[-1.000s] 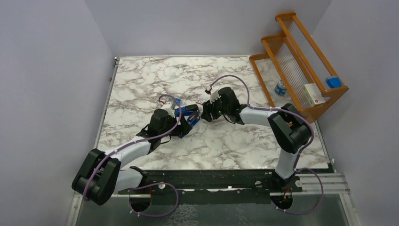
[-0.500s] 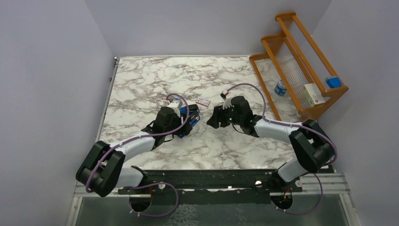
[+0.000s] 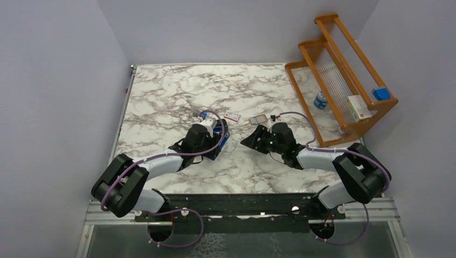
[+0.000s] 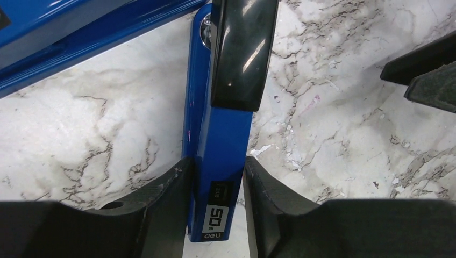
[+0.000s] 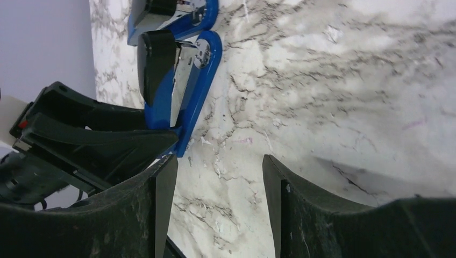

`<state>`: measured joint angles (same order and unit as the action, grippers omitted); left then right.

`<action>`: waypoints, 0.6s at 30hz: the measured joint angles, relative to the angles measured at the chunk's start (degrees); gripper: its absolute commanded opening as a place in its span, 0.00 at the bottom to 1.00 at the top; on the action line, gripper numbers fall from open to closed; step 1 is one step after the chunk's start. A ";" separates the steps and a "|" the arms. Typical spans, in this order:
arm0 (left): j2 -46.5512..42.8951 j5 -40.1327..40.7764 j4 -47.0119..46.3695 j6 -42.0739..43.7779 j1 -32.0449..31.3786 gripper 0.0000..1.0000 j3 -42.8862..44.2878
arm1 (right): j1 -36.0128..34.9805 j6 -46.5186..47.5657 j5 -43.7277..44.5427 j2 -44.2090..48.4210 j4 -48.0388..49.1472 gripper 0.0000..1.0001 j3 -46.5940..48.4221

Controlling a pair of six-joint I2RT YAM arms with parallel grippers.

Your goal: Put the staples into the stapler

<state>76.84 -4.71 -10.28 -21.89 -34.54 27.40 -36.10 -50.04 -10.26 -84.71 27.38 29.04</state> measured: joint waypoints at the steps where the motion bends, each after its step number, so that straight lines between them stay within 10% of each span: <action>1: 0.15 0.24 -0.20 0.11 -0.09 0.34 0.15 | 0.00 -2.10 0.70 0.35 0.48 0.63 -1.03; 8: 3.17 2.69 -0.17 1.31 -4.37 0.16 2.80 | 0.00 -11.04 5.16 2.67 0.83 0.71 -4.31; 11: 3.98 2.84 -0.22 1.20 -6.71 0.07 3.54 | 0.00 -12.31 5.25 3.50 1.36 0.98 -4.66; 18: 8.28 0.39 -4.90 -1.90 -11.72 0.00 5.42 | 0.00 -14.69 5.03 3.54 2.16 1.00 -4.92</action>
<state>85.12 -4.32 -15.18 -23.79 -46.26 32.82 -36.10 -64.73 -5.23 -81.17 29.54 24.12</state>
